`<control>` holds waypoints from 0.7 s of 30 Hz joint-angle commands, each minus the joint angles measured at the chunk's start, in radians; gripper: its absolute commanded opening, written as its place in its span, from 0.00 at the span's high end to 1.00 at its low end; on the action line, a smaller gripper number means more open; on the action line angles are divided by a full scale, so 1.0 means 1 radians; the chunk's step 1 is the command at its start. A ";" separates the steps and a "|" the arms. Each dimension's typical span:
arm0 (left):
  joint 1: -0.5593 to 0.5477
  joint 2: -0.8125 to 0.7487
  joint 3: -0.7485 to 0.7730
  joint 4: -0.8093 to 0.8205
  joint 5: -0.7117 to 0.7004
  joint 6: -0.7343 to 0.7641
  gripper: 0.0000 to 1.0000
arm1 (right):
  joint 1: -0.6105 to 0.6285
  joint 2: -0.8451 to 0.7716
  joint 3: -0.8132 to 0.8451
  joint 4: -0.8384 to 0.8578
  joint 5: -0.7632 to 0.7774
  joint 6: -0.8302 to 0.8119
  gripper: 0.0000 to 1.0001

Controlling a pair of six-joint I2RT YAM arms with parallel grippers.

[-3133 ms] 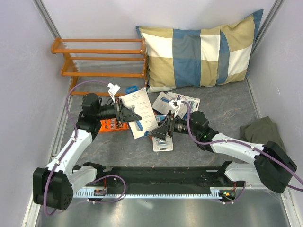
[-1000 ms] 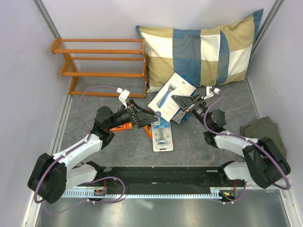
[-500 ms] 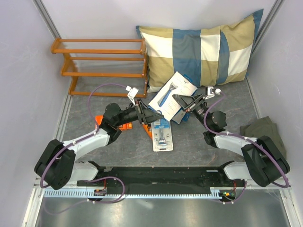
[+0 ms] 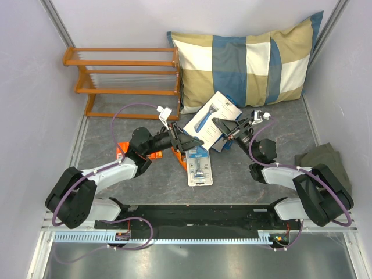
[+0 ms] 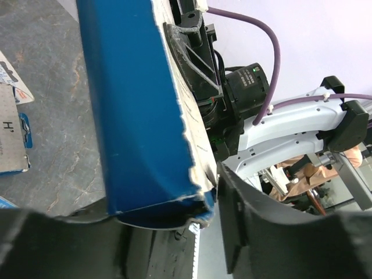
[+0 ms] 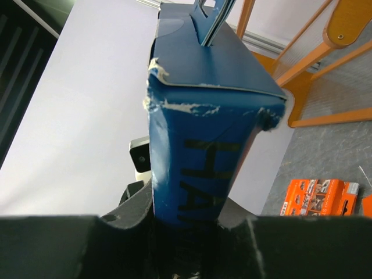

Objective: Place and organize the shaving razors onto the shelf

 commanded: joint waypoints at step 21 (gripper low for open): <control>-0.002 -0.114 0.117 -0.157 -0.192 0.105 0.98 | 0.042 -0.330 -0.081 -0.162 -0.072 -0.262 0.02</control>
